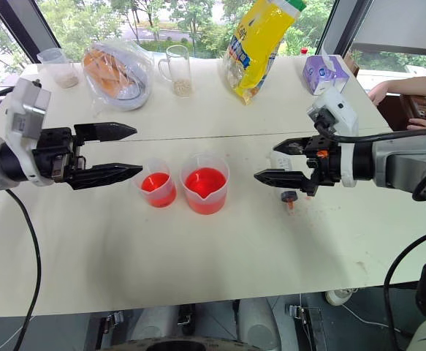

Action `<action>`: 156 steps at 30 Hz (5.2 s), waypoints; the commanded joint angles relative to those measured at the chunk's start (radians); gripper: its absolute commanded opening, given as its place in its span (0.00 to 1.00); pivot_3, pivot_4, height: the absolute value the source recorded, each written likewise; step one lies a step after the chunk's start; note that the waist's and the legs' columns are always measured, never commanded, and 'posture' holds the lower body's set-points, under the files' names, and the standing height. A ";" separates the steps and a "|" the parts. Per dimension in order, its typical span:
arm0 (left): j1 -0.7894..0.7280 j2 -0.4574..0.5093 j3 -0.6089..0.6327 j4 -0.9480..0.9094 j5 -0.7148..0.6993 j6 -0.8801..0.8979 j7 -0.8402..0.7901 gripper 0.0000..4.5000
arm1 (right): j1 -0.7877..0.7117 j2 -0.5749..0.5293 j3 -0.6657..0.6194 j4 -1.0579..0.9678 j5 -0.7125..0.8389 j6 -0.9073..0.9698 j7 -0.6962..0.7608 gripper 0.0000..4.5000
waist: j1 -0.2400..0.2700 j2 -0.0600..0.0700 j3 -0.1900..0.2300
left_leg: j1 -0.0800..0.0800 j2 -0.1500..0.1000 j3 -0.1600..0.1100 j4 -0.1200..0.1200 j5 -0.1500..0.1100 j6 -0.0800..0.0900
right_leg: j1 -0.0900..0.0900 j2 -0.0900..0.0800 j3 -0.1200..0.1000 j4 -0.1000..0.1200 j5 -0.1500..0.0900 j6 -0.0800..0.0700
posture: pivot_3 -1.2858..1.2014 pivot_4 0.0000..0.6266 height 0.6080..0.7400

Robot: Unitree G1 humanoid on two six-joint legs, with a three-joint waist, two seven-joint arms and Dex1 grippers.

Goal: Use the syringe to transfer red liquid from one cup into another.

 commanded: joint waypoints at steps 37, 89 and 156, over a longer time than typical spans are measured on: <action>-0.095 -0.174 -0.161 0.038 0.145 -0.139 -0.053 1.00 | -0.274 0.180 0.325 0.598 -0.379 0.084 -0.251 0.99 | -0.001 -0.001 0.000 | 0.000 -0.002 0.000 0.001 0.000 0.000 | 0.000 0.001 0.001 0.002 0.002 0.003 | 0.52 0.24 1.00; -0.342 -0.158 -0.185 0.248 0.247 -0.140 -0.198 1.00 | 0.094 0.911 0.149 0.166 -0.373 -0.864 -0.126 0.31 | -0.003 0.000 -0.001 | 0.001 0.000 -0.002 0.001 0.001 -0.001 | 0.000 0.003 0.000 0.005 0.002 0.003 | 0.52 0.24 1.00; -0.503 -0.305 -0.221 0.364 0.369 -0.203 -0.130 0.01 | 0.264 0.784 0.363 0.310 -0.506 -1.027 0.018 0.31 | -0.002 -0.001 -0.001 | 0.002 0.000 -0.002 0.001 0.002 -0.003 | 0.001 0.005 0.001 0.005 0.002 0.003 | 0.52 0.24 1.00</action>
